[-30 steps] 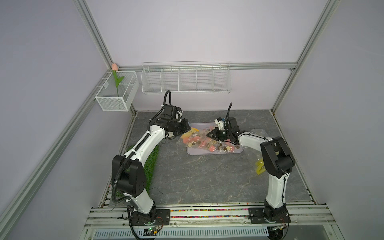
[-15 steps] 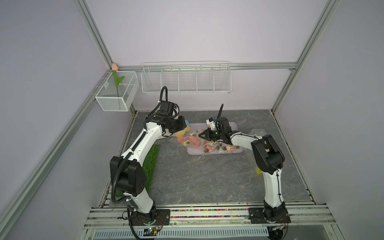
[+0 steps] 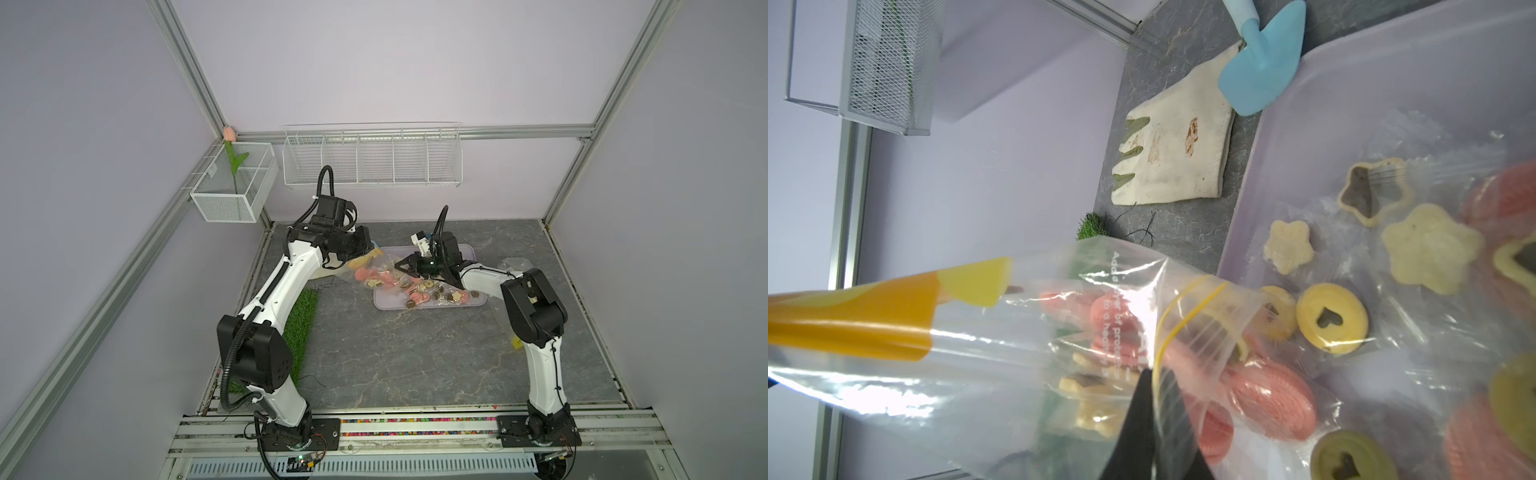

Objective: Pour cookies out of the ziploc bag
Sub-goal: 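Pour the cookies out of the ziploc bag onto the tray.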

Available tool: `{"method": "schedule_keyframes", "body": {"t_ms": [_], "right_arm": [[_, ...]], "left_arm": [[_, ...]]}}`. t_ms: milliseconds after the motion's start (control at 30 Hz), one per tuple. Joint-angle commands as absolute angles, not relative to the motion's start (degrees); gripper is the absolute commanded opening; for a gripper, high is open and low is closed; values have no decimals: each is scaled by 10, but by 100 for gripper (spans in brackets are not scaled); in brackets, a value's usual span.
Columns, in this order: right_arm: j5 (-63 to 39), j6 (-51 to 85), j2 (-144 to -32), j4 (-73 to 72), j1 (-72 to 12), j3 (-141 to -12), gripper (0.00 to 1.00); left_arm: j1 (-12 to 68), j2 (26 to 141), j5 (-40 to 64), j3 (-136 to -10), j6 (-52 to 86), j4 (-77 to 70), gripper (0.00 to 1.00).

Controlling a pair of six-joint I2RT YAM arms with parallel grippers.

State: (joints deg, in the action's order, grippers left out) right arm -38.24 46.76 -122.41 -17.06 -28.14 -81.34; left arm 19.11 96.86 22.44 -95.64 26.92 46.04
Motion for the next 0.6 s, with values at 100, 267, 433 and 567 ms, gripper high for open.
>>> {"method": "schedule_keyframes", "body": {"t_ms": [100, 267, 433, 567], "right_arm": [[-379, 468, -1207, -166, -265, -802, 7], [-376, 456, -1201, -158, -254, -800, 7], [-378, 452, -1198, -151, -238, -799, 7], [-380, 445, -1192, -144, -227, -796, 7]], "left_arm": [[186, 975, 239, -981, 274, 452, 0], [192, 983, 231, -976, 282, 434, 0], [198, 1001, 236, -987, 289, 421, 0], [206, 1015, 231, -1002, 291, 421, 0]]}}
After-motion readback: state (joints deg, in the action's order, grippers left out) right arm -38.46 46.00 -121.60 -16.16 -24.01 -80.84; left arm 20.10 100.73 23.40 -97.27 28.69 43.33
